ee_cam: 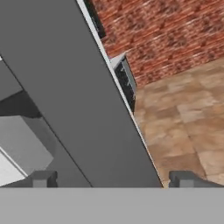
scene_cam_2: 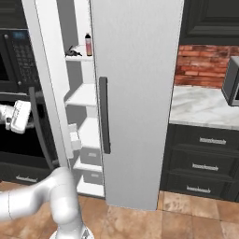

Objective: There's a fish in the fridge that needs to be moved to the freezer for freezing. Pick up the fish from the fridge, place it on any shelf in the freezer, and close the fridge and freezer doors when done.

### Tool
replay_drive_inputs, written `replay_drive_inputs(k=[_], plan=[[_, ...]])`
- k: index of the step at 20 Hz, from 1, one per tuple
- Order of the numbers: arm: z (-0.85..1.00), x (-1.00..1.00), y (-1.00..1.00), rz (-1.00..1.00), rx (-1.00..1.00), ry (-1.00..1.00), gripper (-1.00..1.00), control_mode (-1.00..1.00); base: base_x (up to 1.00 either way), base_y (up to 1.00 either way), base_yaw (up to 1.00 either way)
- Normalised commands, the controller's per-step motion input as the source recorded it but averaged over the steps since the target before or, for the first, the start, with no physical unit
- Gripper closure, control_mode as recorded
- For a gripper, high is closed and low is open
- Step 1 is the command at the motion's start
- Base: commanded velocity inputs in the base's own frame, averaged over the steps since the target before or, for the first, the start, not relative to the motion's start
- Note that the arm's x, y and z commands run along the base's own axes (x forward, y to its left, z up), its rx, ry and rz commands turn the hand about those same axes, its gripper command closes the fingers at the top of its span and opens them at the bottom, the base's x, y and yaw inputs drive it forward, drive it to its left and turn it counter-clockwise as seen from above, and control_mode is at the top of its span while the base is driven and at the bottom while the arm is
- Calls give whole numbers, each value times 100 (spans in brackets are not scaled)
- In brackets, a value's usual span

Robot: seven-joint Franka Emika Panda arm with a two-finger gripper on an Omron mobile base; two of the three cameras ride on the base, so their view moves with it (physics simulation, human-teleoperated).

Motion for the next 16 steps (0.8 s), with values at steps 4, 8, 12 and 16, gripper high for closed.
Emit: replay_drive_inputs(k=[4,8,12,16], plan=[[-11,94,-100,-1,14,0,-100,-100,0,0,0],[-1,100,-100,0,14,-1,-100,-100,0,0,0],[0,100,-98,0,13,-6,-100,-100,0,0,0],[0,100,-99,0,16,-6,-100,-100,0,0,0]])
